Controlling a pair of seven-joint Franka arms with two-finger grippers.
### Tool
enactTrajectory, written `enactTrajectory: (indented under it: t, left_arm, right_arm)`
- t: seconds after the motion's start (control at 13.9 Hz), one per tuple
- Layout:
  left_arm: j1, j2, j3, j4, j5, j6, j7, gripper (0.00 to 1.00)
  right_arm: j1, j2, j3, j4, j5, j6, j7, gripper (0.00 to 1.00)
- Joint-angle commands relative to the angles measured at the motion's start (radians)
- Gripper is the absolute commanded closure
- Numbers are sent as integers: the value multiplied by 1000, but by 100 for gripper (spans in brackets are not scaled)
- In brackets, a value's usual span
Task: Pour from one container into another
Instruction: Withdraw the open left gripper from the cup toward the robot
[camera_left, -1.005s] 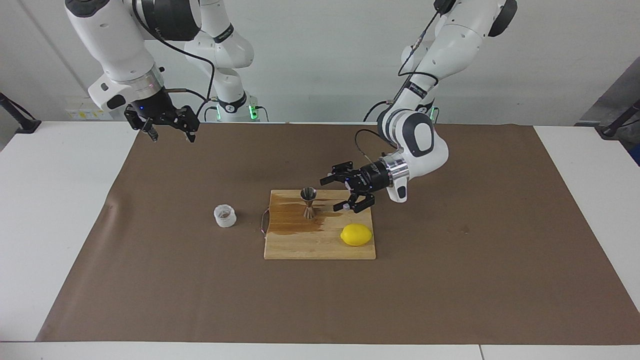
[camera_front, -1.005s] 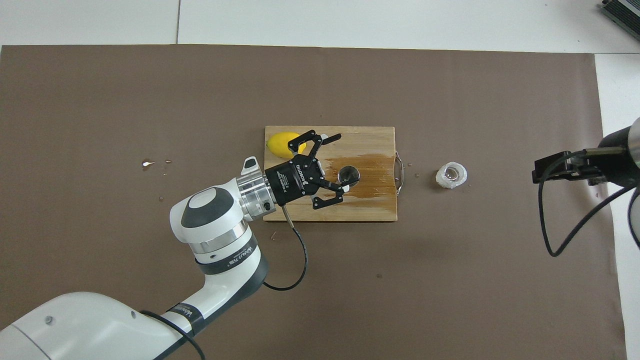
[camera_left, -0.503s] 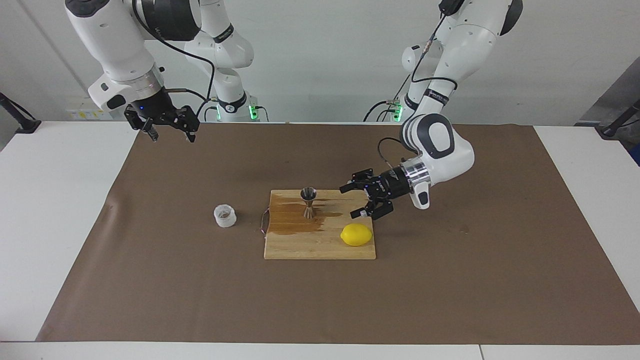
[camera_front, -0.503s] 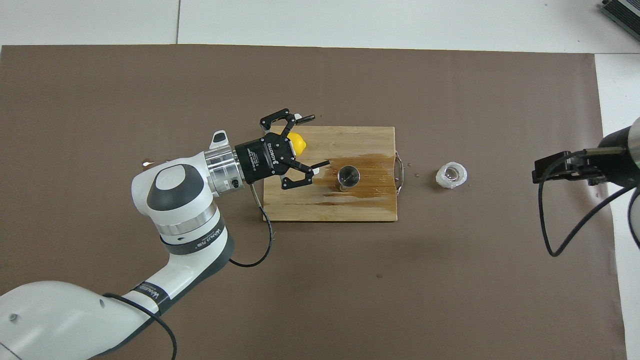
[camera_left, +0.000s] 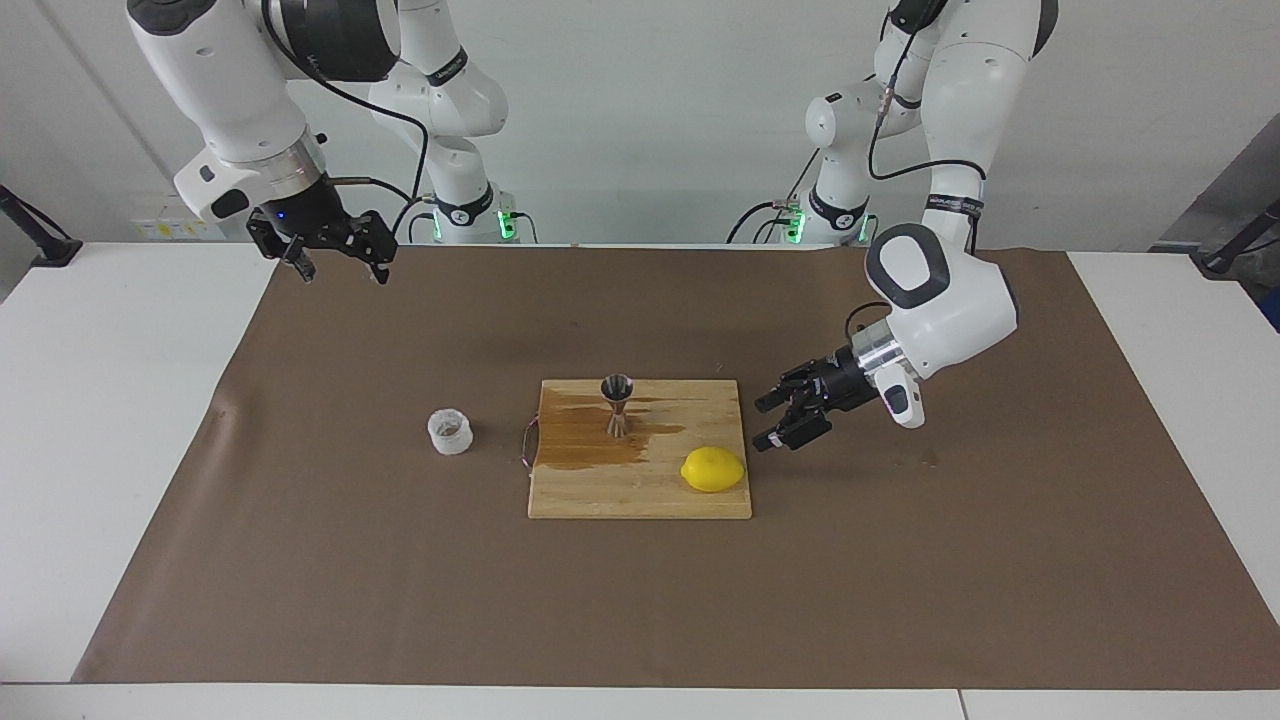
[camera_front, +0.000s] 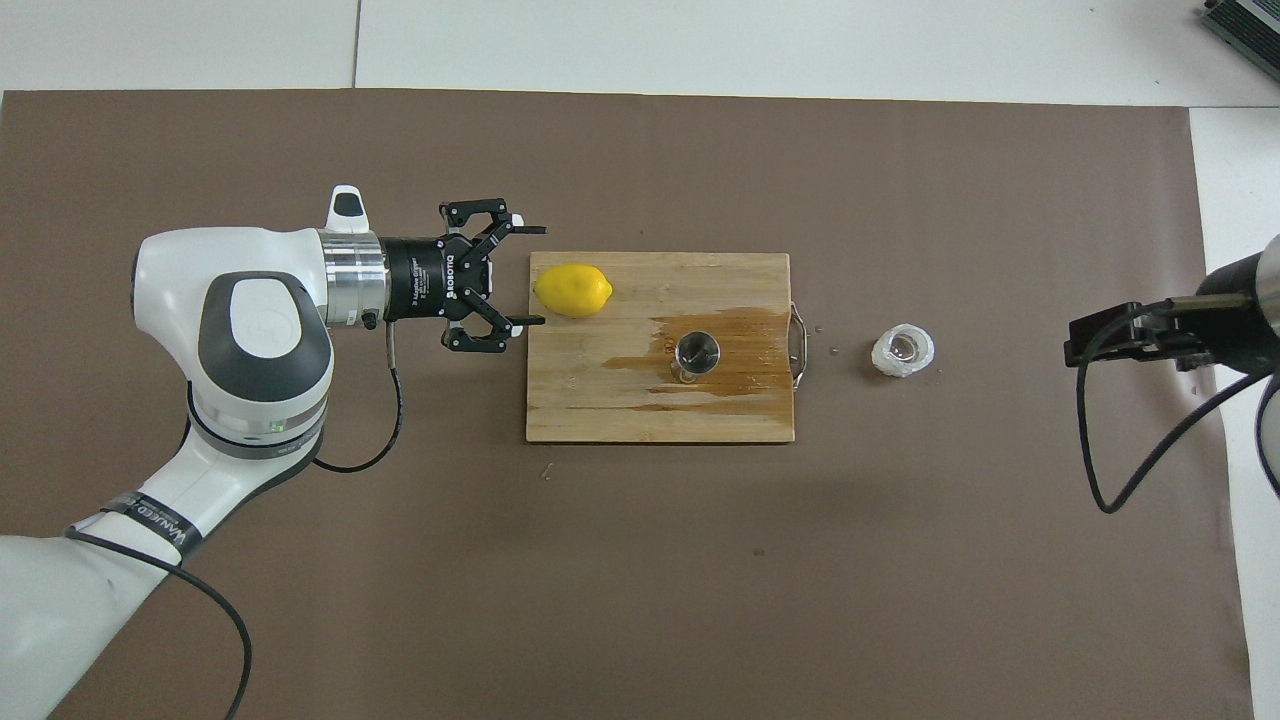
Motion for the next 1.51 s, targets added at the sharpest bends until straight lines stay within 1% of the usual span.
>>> enactTrajectory:
  t: [0.0,0.14,0.22,0.43,0.5,0.79,0.93,1.01,1.08,1.15,1.22,1.29,1.36,1.44]
  left_arm:
    - [17,-62,-1,-11,153,-41,-10,0]
    - [9,-100,-2,-23,285,-41,-7,0]
    - [1,-122,-2,-23,333,-41,-5,0]
    - [0,-156,-4,-22,453,-59,3,0]
    - [1,-164,-4,-17,490,-82,16,0]
    - [1,-242,-2,-14,640,-157,30,0]
    - [4,-292,-2,-14,657,-220,36,0]
    - [10,-321,-2,-14,662,-252,73,0]
    - [12,-346,1,-14,660,-283,120,0]
    - [0,-367,30,-13,660,-318,146,0]
    - [-44,-395,101,-11,662,-350,162,0]
    - [-118,-417,181,-11,660,-375,191,0]
    - [-173,-432,271,-11,662,-404,222,0]
    - [-215,-441,328,-11,662,-424,252,0]
  right_arm:
    - [-24,-21,2,-19,14,-18,9,0]
    - [-39,-30,2,-19,14,-67,-26,0]
    - [-42,-30,2,-20,14,-67,-78,0]
    - [-63,-33,4,-37,14,-36,-352,0]
    - [-74,-41,4,-54,14,-3,-449,0]
    - [-129,-58,4,-144,15,161,-834,0]
    - [-161,-47,4,-184,18,213,-1033,0]
    - [-177,-35,4,-209,33,268,-1153,0]
    - [-191,-18,4,-241,81,333,-1274,0]
    - [-204,25,4,-250,134,373,-1392,0]
    - [-214,74,4,-248,182,387,-1498,0]
    - [-226,121,4,-244,248,390,-1572,0]
    - [-235,154,4,-247,306,419,-1646,0]
    - [-229,184,5,-247,343,453,-1733,0]
